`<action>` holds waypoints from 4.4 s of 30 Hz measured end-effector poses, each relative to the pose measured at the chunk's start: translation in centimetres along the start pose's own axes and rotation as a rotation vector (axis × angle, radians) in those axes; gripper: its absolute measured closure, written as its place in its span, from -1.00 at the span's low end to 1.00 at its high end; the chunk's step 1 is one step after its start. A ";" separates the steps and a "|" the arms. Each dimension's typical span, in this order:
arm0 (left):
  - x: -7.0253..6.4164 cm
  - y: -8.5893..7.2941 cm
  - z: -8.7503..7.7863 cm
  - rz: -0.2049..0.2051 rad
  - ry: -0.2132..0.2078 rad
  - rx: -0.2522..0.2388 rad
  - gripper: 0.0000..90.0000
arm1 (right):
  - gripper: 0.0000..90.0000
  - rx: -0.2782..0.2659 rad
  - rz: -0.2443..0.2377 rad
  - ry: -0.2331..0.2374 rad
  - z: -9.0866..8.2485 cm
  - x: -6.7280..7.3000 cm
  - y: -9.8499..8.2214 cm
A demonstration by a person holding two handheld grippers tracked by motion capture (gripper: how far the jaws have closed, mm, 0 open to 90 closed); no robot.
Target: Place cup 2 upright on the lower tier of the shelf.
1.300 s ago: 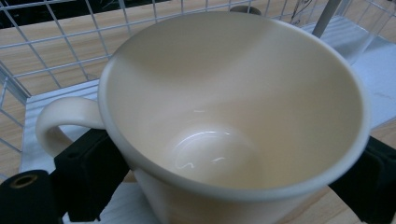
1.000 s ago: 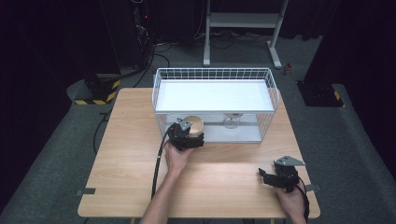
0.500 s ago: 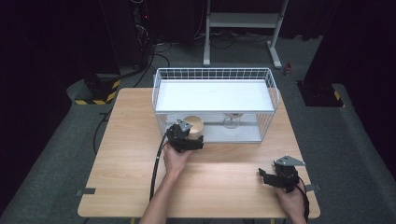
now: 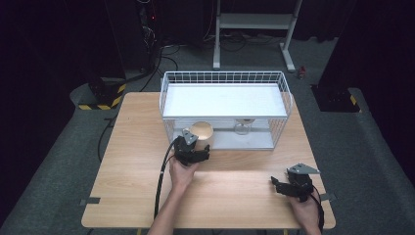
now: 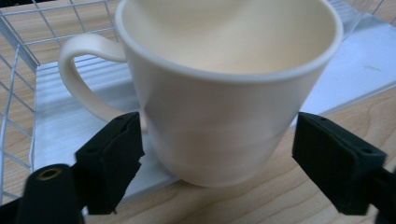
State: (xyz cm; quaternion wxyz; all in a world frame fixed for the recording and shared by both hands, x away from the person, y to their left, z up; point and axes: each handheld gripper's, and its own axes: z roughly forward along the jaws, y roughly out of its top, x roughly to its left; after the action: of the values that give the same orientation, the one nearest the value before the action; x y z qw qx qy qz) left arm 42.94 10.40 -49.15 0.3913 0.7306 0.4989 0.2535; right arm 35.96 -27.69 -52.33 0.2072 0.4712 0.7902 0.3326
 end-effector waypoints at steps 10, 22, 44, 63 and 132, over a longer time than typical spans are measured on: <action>0.0 -0.1 0.4 -0.006 0.014 0.005 -0.41 | -0.43 0.000 -0.001 0.000 0.0 0.0 0.0; 0.2 0.7 1.6 0.011 0.052 0.025 -0.23 | -0.43 0.000 0.000 -0.001 0.0 0.0 0.0; 1.2 1.2 3.0 -0.007 0.065 0.042 0.39 | -0.43 0.000 0.000 0.000 0.0 0.0 0.0; 2.5 0.8 4.4 -0.071 0.076 0.060 0.62 | -0.43 0.001 0.000 0.001 0.0 0.0 0.0; 3.3 -1.4 -5.5 -0.054 -0.077 -0.106 -0.15 | -0.43 0.000 0.000 0.001 0.0 0.0 0.0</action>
State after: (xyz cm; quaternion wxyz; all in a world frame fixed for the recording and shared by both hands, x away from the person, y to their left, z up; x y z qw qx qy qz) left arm 39.26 15.48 -47.32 0.4551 0.7044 0.4887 0.2406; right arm 35.96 -27.70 -52.32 0.2069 0.4711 0.7903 0.3326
